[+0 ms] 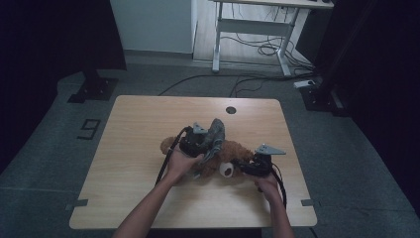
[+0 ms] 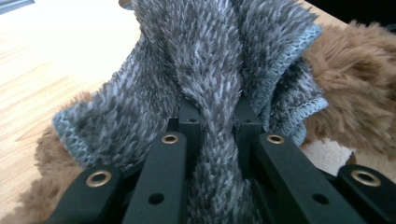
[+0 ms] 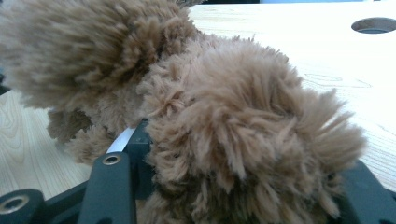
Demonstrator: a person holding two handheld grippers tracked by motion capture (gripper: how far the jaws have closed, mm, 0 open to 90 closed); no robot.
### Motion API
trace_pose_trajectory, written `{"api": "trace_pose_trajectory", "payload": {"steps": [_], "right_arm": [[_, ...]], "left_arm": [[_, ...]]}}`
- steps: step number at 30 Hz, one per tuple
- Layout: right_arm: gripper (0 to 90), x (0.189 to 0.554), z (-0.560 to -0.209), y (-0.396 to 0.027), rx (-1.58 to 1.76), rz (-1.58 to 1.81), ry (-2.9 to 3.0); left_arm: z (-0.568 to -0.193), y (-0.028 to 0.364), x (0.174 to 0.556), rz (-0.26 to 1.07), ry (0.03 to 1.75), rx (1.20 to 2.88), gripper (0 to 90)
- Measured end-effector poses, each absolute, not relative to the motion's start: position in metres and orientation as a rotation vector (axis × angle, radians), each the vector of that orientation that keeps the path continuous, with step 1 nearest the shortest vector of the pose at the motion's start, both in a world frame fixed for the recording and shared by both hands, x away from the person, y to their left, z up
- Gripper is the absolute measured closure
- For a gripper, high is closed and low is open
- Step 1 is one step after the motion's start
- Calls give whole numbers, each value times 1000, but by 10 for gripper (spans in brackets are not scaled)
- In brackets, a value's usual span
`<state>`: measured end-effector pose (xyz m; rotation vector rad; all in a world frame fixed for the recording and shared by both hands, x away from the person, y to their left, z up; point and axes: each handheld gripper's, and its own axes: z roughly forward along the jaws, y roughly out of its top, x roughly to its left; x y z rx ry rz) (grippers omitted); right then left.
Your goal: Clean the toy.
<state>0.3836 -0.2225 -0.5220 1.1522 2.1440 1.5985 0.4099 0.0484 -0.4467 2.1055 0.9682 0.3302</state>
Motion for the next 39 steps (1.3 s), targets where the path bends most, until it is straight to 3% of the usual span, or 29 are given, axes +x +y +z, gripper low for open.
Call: {"api": "trace_pose_trajectory", "payload": {"steps": [9,15,23,32,39], "right_arm": [[439,383,-521,-222,1140,1598,2148],[439,384,-522,-223,1148,1612,2144],[440,384,-523,-222,1145,1611,2139],[440,385,-524,-224,1158,1623,2131],[439,384,-524,-223,1162,1622,2124]], "left_arm": [[-446,99,408,355,1035,2053,783],[-464,155,404,357,1160,1997,783],[-478,183,399,421,1223,2043,783],[-452,183,399,410,1181,2010,783],[-423,134,405,344,1063,1993,781]]}}
